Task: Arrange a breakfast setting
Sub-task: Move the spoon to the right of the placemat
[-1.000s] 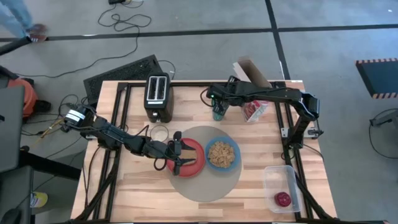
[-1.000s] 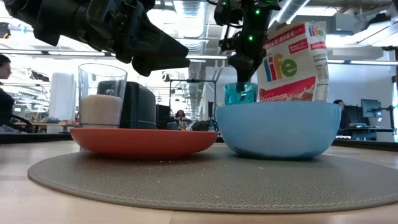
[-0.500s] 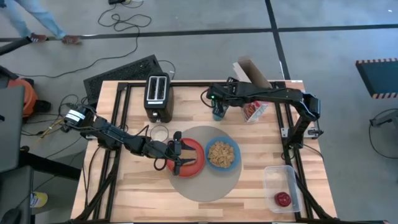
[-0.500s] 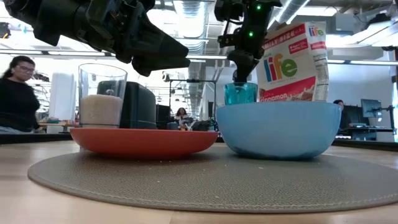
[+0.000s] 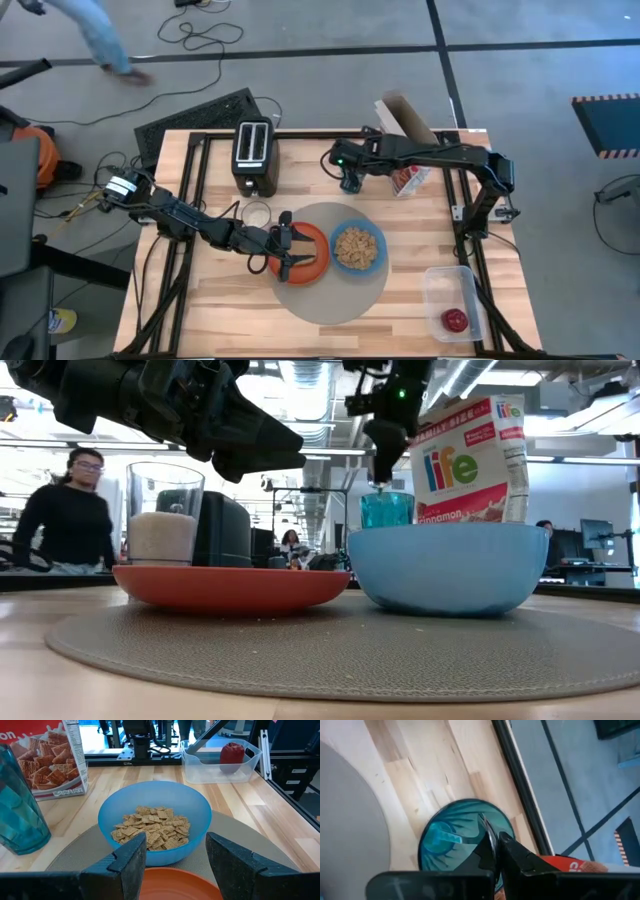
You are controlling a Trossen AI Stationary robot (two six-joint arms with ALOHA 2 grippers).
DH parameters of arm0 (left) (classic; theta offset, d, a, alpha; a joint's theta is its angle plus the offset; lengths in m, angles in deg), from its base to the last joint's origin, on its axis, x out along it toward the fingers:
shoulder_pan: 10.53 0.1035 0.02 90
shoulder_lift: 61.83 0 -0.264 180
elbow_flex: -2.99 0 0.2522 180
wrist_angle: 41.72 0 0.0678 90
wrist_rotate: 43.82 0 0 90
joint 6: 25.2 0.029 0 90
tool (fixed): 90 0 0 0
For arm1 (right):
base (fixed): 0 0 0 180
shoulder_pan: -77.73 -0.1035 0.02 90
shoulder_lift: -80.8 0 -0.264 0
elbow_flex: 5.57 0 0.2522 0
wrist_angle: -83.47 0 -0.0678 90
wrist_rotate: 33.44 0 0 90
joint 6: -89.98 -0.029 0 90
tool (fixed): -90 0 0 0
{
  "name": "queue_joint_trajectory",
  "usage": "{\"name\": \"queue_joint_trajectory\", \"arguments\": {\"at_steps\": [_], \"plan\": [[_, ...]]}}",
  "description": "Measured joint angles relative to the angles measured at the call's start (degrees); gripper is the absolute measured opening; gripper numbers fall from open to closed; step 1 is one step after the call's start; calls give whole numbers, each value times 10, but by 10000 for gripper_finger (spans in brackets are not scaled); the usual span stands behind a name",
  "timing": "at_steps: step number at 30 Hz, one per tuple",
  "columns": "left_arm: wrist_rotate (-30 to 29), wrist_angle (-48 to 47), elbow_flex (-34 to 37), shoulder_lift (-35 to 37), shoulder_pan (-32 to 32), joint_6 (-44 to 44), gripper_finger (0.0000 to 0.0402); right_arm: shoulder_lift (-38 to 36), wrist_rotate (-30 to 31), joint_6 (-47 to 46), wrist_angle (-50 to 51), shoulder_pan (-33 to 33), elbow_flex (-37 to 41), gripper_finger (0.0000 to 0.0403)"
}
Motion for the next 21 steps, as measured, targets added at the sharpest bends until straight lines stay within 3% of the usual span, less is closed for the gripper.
{"name": "queue_joint_trajectory", "arguments": {"at_steps": [11, 21], "plan": [[0, 0, 0, 0, 0, -1, 194, 0, 1, -2, 46, -16, -57, 29], [0, 0, 0, 0, 0, -1, 194, 0, 12, -8, 139, -46, -157, 29]]}}
